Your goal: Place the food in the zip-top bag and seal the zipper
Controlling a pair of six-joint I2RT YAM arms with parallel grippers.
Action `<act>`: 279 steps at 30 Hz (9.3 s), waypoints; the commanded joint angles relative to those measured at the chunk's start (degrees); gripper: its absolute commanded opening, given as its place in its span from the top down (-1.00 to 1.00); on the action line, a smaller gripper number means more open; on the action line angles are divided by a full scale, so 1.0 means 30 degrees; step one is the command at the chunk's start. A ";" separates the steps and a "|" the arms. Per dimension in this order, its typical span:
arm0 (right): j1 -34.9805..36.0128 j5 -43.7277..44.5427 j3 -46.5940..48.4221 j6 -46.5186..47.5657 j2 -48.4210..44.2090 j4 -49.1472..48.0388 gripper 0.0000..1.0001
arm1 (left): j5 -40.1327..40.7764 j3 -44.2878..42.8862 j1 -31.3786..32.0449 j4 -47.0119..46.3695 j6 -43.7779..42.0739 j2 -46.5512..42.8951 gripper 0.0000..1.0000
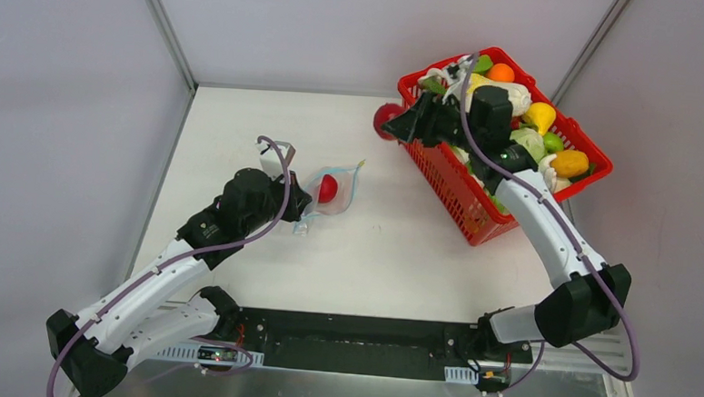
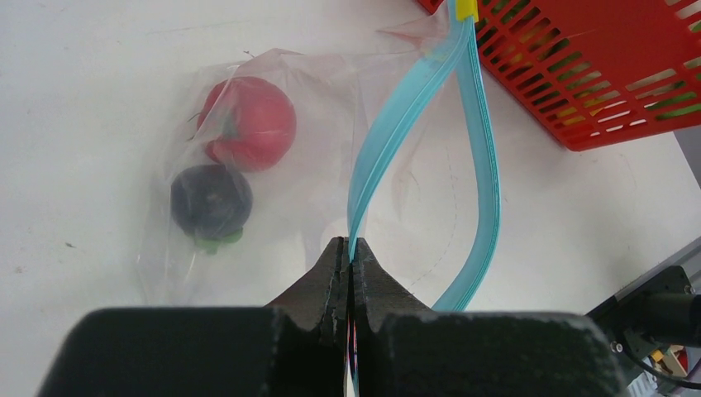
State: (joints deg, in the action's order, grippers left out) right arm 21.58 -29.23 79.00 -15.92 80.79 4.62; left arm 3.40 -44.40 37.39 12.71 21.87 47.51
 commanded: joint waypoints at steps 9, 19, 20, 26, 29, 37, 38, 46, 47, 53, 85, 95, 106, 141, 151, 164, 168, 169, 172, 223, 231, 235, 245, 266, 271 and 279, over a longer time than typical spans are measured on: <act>0.5376 -0.3759 -0.1674 0.1229 0.0357 0.0967 -0.11 | -0.0898 -0.0767 -0.0157 -0.0528 0.0471 0.0540 1.00; 0.6803 -0.0497 -0.1479 0.2092 0.1726 0.2692 -0.15 | -0.1015 -0.1129 -0.0157 -0.0254 0.0533 0.0547 1.00; 0.6845 -0.0244 -0.1364 0.2199 0.1853 0.2841 -0.16 | -0.1016 -0.1158 -0.0157 -0.0227 0.0533 0.0539 1.00; 0.7457 0.3279 -0.0075 0.2270 0.3036 0.3024 -0.35 | -0.1104 -0.1569 -0.0157 -0.0038 0.0590 0.0566 1.00; 0.7881 0.3030 0.0911 0.2769 0.3712 0.3356 -0.58 | -0.1104 -0.1829 -0.0157 0.0252 0.0592 0.0449 1.00; 0.7938 0.1073 -0.0004 0.1938 0.2879 0.1529 -0.92 | -0.0350 -0.1774 -0.0157 0.0450 0.0619 0.0072 1.00; 0.7932 0.1109 -0.0147 0.1850 0.2671 0.1370 -0.94 | -0.0372 -0.1762 -0.0157 0.0451 0.0639 0.0098 1.00; 0.7910 0.3275 -0.1739 0.1872 -0.0238 -0.0315 -0.95 | 0.1371 -0.1628 -0.0157 0.0749 0.0913 -0.0501 1.00; 0.7925 0.4215 -0.2169 0.1839 -0.0794 -0.1069 -0.95 | 0.1645 -0.1546 -0.0157 0.0741 0.0936 -0.0599 1.00; 0.7140 1.3407 -0.3992 0.0964 -0.3309 -0.3272 -0.99 | 0.1751 -0.1457 -0.0157 0.1148 0.1036 0.0013 1.00; -0.0688 1.2589 0.4660 0.0081 0.4427 -0.0222 -0.37 | 0.1143 -0.0974 -0.0157 0.1691 -0.0050 -0.0454 1.00; -0.1054 1.4120 0.7879 0.0232 0.7693 0.1090 -0.35 | 0.0671 -0.0980 -0.0157 0.1671 -0.0043 -0.0145 1.00; -0.1280 1.4699 0.9445 -0.0057 0.9941 0.0011 -0.07 | 0.0743 -0.1027 -0.0157 0.1639 -0.0064 -0.0061 1.00; -0.2005 1.2259 1.0475 -0.1285 1.1042 0.0008 0.42 | 0.0654 -0.1362 -0.0157 0.1525 -0.0082 0.0512 1.00; -0.2066 1.1863 1.0305 -0.1329 0.9551 -0.0318 0.82 | 0.0614 -0.1249 -0.0157 0.1414 0.0287 0.0391 1.00; -0.2282 1.0676 0.6931 -0.1945 0.5897 -0.2648 0.97 | 0.0463 -0.1137 -0.0157 0.1126 0.0648 0.0424 1.00; -0.2353 0.6938 0.5525 -0.3182 0.4413 -0.3400 0.99 | 0.0495 -0.1125 -0.0157 0.1084 0.0676 0.0398 1.00; -0.2341 0.5699 0.4960 -0.3473 0.4028 -0.3681 0.99 | 0.0480 -0.1143 -0.0157 0.1046 0.0705 0.0417 1.00; -0.2139 0.2287 0.3038 -0.4904 0.2747 -0.4857 0.99 | 0.0391 -0.1272 -0.0157 0.1066 0.0749 0.0467 1.00; 0.9563 -0.0228 -0.2014 -0.4121 0.5189 -0.8281 0.31 | 0.3084 -0.1134 -0.0157 0.0685 0.2155 -0.1215 1.00; 0.9200 -0.2635 -0.1365 -0.4389 0.5259 -0.7730 -0.08 | 0.4713 -0.0364 -0.0157 0.0706 0.2637 -0.2161 1.00; 0.8905 -0.2943 -0.1506 -0.4326 0.4392 -0.7910 -0.11 | 0.5352 -0.0194 -0.0157 0.0832 0.2732 -0.2405 1.00; 0.8701 -0.1942 -0.2197 -0.2912 0.1275 -0.7444 -0.14 | 0.5950 -0.0180 -0.0816 0.2913 0.2090 -0.1284 1.00; 0.8621 0.6633 -0.4712 -0.4036 -0.1382 -0.3254 -0.45 | 0.1113 -0.5713 -0.3550 0.6130 0.1537 0.2038 1.00; 0.8526 0.8229 -0.4669 -0.2901 -0.2241 -0.3117 -0.51 | 0.1082 -0.5074 -0.3556 0.5611 0.1634 0.1802 1.00; 0.7786 1.5683 -0.3347 0.1018 -0.4009 -0.0724 -0.69 | -0.1692 -0.3188 -0.3556 0.2673 0.2654 0.1206 1.00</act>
State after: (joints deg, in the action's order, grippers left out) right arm 46.39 1.89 64.66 -20.82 73.56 -0.30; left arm 2.63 -55.27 26.92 26.37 27.83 51.77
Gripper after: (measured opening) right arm 0.816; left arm 0.010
